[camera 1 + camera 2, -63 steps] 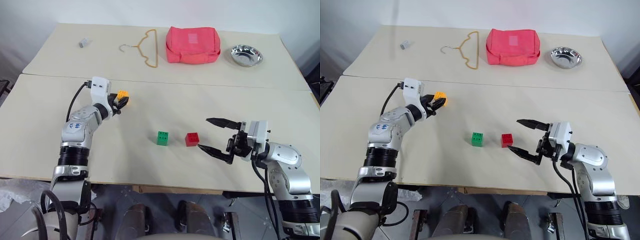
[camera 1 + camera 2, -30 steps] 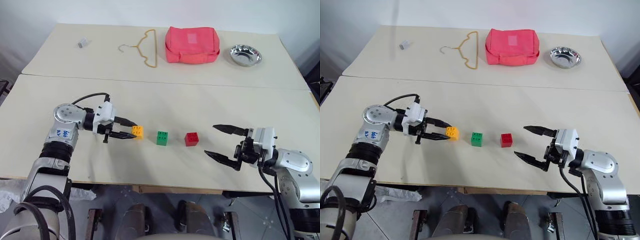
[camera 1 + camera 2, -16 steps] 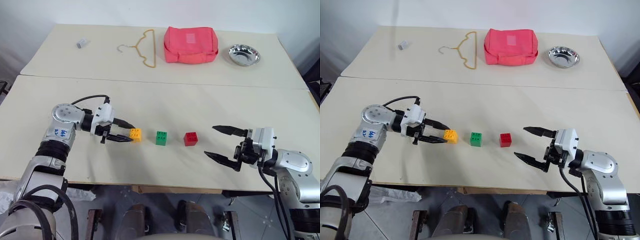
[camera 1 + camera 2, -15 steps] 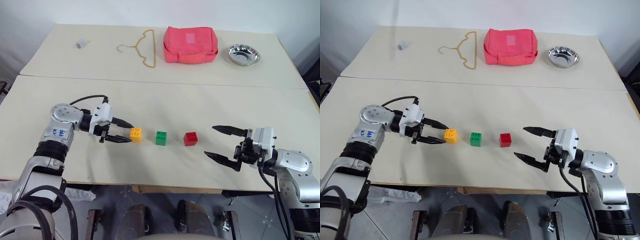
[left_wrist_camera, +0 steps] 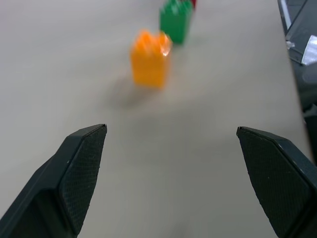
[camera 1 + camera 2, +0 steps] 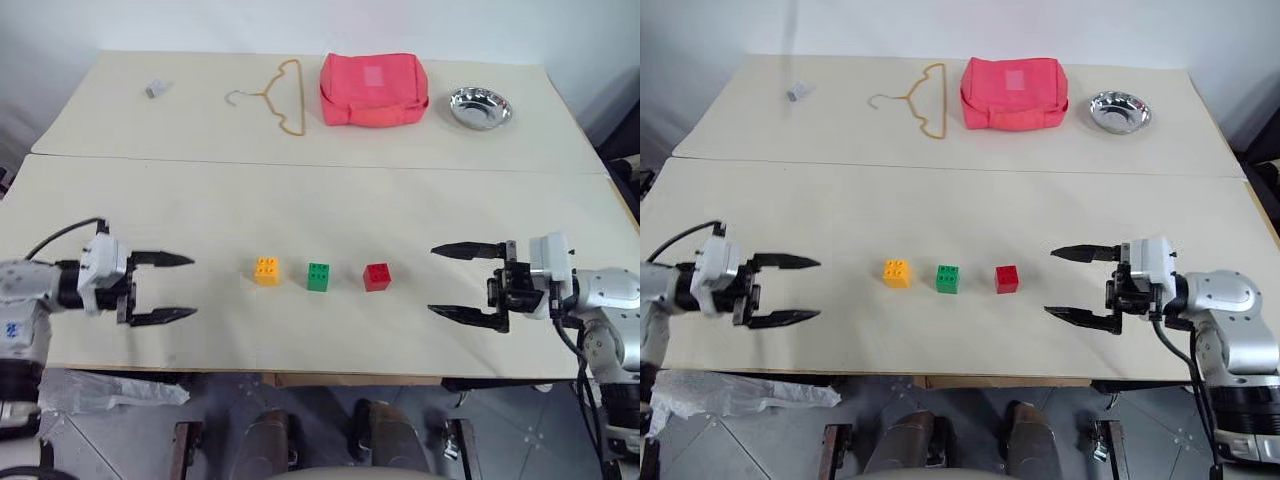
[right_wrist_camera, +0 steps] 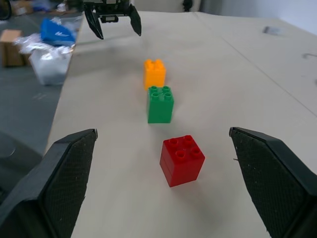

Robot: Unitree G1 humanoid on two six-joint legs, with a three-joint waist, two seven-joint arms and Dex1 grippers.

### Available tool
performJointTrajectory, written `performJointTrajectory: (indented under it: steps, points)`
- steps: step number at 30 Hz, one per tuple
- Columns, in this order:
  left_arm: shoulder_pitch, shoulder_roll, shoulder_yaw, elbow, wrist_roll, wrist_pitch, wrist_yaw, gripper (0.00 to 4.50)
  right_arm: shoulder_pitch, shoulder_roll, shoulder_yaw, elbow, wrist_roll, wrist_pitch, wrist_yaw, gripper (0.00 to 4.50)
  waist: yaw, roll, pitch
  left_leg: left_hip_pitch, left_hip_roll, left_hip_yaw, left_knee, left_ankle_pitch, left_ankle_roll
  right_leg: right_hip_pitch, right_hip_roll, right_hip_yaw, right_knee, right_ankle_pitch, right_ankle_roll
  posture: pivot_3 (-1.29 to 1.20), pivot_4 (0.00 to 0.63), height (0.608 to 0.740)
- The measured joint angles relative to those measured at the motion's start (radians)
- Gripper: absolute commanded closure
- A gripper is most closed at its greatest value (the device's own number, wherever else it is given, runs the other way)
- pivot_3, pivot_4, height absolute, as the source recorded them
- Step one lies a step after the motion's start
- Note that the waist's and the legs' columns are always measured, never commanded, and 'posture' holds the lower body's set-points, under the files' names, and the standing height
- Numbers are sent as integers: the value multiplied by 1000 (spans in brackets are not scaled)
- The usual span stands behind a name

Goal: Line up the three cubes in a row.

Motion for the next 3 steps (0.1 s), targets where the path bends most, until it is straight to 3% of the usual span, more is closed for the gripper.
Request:
performJointTrajectory:
  steps: [3]
  points:
    - [17, -8, 42, -49, -2, -6, 37, 27, -41, -1, 3, 42, -8, -5, 34, 0, 11, 0, 0, 0, -1, 0, 0, 0, 0, 0, -1, 0, 0, 0, 0, 0, 150, 740]
